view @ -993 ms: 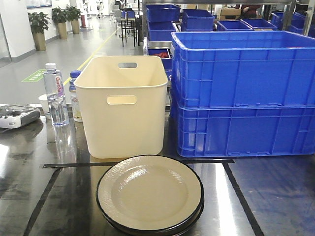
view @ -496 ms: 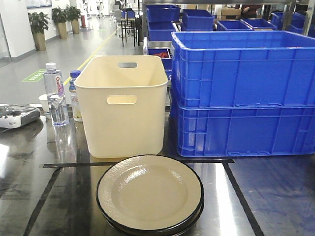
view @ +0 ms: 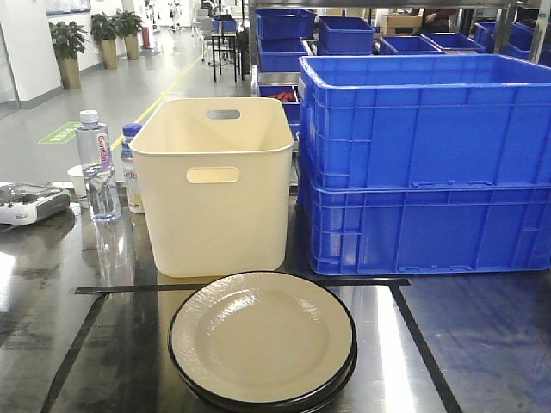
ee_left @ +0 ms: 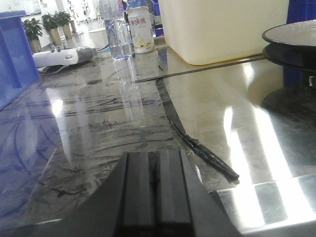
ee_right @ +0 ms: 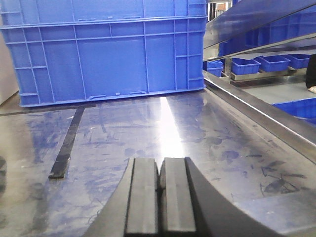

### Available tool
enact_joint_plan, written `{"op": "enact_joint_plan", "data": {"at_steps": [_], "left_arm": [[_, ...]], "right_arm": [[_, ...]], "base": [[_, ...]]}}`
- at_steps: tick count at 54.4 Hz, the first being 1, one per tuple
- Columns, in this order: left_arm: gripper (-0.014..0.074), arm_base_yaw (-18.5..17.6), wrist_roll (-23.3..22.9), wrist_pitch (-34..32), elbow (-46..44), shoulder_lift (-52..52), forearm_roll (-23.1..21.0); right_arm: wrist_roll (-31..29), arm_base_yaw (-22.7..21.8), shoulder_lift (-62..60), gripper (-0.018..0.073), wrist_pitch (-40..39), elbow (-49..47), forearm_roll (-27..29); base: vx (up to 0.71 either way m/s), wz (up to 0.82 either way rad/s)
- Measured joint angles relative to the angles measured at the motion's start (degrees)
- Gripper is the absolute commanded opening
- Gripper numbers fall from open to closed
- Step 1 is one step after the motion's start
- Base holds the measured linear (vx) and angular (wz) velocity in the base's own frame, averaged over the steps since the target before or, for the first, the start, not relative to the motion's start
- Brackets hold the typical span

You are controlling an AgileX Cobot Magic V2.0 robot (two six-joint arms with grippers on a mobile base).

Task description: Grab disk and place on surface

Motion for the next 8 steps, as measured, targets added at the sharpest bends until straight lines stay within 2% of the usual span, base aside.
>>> {"op": "enact_joint_plan", "data": {"at_steps": [8], "left_arm": [[0.0001, 0.0, 0.0, 0.0, 0.0, 0.0, 0.0]], "right_arm": [[0.0, 0.0, 0.0, -0.0009, 0.5, 0.0, 0.0]], "base": [[0.00, 0.00]]}}
